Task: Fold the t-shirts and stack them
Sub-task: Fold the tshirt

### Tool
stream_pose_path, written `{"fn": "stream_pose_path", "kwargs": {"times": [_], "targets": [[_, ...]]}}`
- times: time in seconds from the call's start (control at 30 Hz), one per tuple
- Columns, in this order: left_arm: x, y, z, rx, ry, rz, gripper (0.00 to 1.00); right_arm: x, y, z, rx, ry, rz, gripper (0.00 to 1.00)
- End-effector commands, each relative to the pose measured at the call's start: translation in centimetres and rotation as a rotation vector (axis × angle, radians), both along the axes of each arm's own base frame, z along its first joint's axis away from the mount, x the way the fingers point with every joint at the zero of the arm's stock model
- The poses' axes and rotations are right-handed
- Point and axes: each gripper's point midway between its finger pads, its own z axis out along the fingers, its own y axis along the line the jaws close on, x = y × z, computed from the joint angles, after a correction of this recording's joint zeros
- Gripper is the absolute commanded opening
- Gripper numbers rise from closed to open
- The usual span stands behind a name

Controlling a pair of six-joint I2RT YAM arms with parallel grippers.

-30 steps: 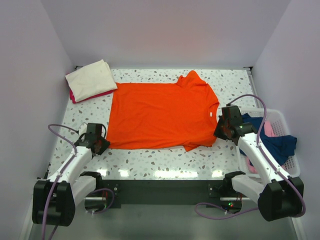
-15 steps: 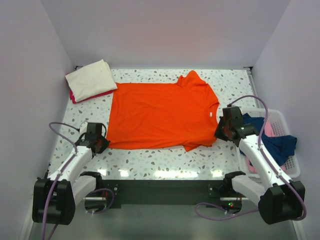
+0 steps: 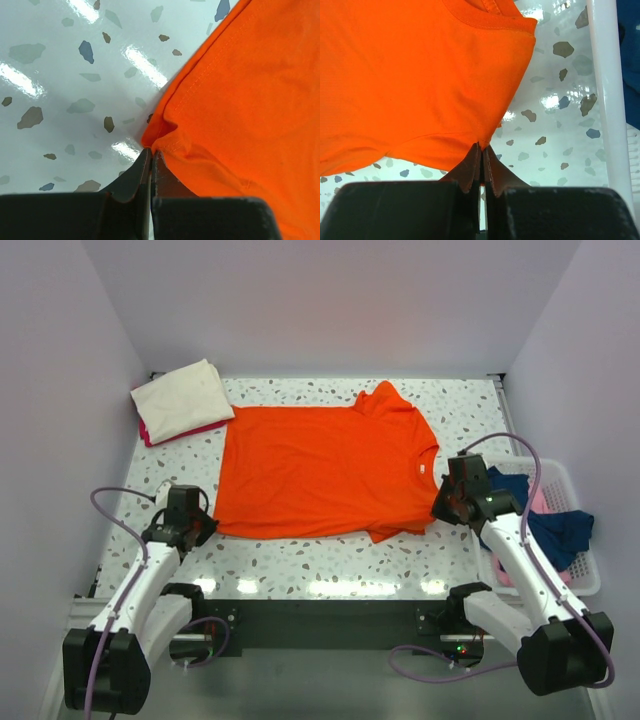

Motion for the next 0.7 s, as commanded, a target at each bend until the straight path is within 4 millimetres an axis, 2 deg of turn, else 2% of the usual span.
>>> {"fn": "stream_pose_path", "kwargs": {"times": [0.0,0.27,0.47,0.57,0.67], "targets": [[1.0,-0.4,2.1,-0.015,-0.054,-0.020,0.00,0.6,-0.3,2.4,0.002,-0.042,-0.018,0.00],[1.0,-0.2,4.1,0.006,-0.060,-0.029,0.00,0.6,-0.9,2.6,-0.026,-0.044,-0.038,0.00],[0.1,-0.8,3.1,-0.033,-0.024,-0.039,0.00,1.1,-0.8,2.0,-0.023,-0.036,-0.042,0.00],[1.1,-1.1,3.3,-0.046,-0.061,-0.056,0.00,2.0,-0.5,2.2,-0.011,-0.039,-0.036,0.00],[3.5,-1.6,3.9,-0.054,-0.085,-0.079,0.00,3.5,0.0,2.2,0.000,-0.037,-0.026,0.00]]}}
